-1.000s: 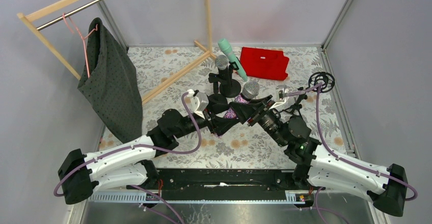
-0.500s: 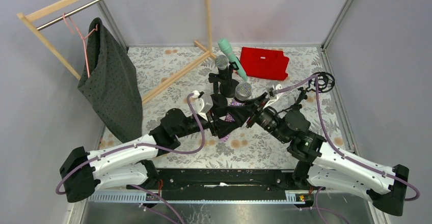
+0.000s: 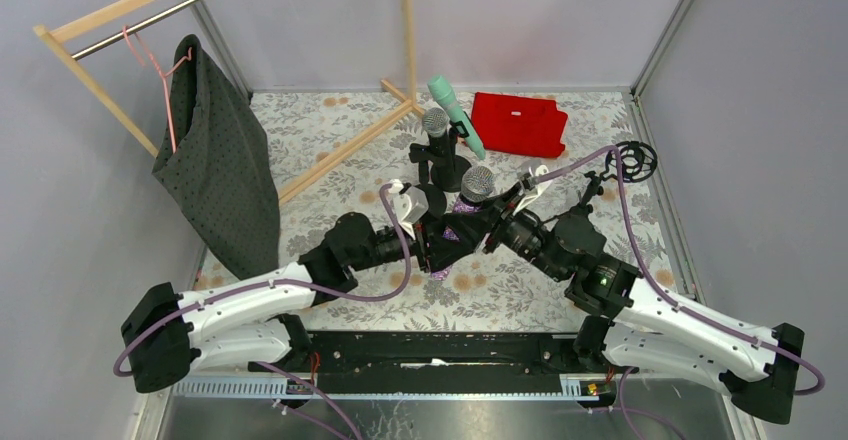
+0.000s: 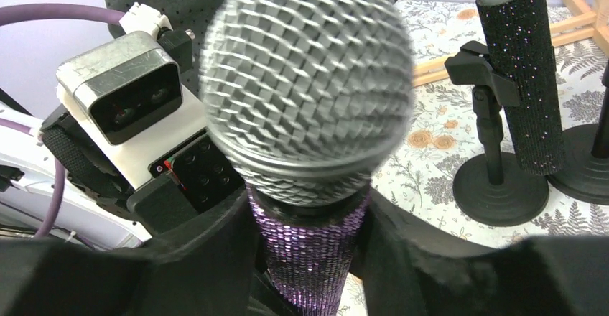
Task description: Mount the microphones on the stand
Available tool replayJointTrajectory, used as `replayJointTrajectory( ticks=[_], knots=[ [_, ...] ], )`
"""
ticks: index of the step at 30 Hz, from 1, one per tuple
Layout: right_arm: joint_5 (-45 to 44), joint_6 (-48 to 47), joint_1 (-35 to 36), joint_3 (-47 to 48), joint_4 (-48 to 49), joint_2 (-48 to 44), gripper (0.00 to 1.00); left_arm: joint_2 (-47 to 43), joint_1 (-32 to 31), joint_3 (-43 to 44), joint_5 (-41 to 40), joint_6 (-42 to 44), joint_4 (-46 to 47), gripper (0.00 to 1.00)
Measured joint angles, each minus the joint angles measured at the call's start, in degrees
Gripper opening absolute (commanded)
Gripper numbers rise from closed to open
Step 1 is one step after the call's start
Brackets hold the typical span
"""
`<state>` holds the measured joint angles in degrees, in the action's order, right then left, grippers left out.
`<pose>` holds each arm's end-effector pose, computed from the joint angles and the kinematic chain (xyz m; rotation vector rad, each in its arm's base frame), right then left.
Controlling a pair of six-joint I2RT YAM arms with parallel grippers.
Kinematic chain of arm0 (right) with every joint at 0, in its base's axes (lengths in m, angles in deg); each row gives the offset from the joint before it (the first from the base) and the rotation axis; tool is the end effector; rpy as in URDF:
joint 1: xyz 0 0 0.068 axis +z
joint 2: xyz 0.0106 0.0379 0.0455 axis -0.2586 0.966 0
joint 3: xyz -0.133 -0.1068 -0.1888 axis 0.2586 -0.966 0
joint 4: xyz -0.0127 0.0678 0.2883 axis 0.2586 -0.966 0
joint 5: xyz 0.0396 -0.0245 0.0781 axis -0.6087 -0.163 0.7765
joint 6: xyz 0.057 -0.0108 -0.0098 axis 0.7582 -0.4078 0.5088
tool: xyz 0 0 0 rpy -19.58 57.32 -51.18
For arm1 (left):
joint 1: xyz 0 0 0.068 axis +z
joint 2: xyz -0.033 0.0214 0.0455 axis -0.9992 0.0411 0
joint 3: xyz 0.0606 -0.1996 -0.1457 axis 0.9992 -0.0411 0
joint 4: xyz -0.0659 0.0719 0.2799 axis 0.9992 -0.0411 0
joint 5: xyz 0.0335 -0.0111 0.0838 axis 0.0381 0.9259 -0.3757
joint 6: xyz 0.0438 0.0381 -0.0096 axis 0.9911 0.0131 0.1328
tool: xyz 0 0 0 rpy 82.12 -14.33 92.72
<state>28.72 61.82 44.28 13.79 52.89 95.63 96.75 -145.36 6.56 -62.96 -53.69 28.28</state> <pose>0.1316 0.2104 0.3435 -0.3390 1.4513 1.1079 0.1442 -0.2541 0.2681 0.8251 1.3839 -1.2763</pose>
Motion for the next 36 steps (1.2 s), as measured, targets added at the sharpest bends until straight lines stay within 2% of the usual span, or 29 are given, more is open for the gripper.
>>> replayJointTrajectory(
  ticks=[2, 5, 12, 16, 18, 22, 26, 28, 33, 36],
  knots=[
    [-0.5, 0.2, 0.0, 0.0, -0.8, -0.2, 0.68, 0.0, -0.1, 0.2, -1.2, 0.0, -1.4, 0.00],
    [-2.5, 0.2, 0.0, 0.4, -4.4, -1.4, 0.73, -0.3, -0.3, 0.3, -5.8, -0.2, -4.8, 0.00],
    [-13.0, 0.1, 0.0, 2.2, -16.9, -9.9, 0.74, -7.2, 1.0, -0.5, -22.7, -1.8, -13.5, 0.00],
    [-21.4, 1.5, 0.0, 2.2, -24.1, -14.8, 0.74, -12.1, 2.3, -0.6, -28.5, -1.8, -16.3, 0.00],
    [-28.8, 5.3, 0.0, 3.1, -30.6, -15.8, 0.73, -13.6, 2.3, -0.6, -29.9, -1.4, -17.5, 0.00],
    [-40.2, 14.5, 0.0, 7.6, -46.1, -12.2, 0.75, -14.6, 2.3, -0.6, -31.3, -0.5, -19.8, 0.00],
    [-46.4, 18.7, -0.8, 12.8, -56.8, -3.7, 0.77, -13.6, 2.3, -0.6, -32.0, 0.6, -22.0, 0.00],
    [-46.4, 17.7, -3.8, 13.9, -57.8, -0.8, 0.78, -13.0, 2.3, -0.6, -32.0, 0.8, -22.4, 0.00],
    [-35.3, 10.3, -23.9, 12.9, -52.3, 2.6, 0.80, -11.6, 2.3, -0.4, -32.0, 1.2, -23.1, 0.00],
    [-29.5, 7.2, -32.1, 11.4, -48.7, 3.3, 0.81, -11.6, 2.3, 0.0, -32.0, 1.8, -23.9, 0.00]
  ],
)
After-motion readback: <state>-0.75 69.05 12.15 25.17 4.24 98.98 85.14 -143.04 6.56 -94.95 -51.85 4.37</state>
